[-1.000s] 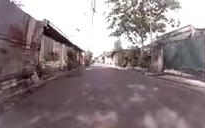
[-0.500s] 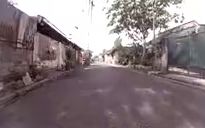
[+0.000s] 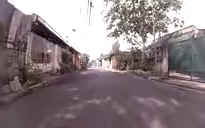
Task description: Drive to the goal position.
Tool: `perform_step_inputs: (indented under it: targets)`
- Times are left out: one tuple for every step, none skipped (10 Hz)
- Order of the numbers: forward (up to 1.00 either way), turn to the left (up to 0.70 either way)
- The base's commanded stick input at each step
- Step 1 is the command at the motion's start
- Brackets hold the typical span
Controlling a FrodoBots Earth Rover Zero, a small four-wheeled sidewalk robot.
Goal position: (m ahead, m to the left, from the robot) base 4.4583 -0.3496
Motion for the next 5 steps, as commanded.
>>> perform_step_inputs:
  targets:
    - [0.85,0.00]
    - [0.85,0.00]
    - [0.85,0.00]
    - [0.85,0.00]
    - [0.85,0.00]
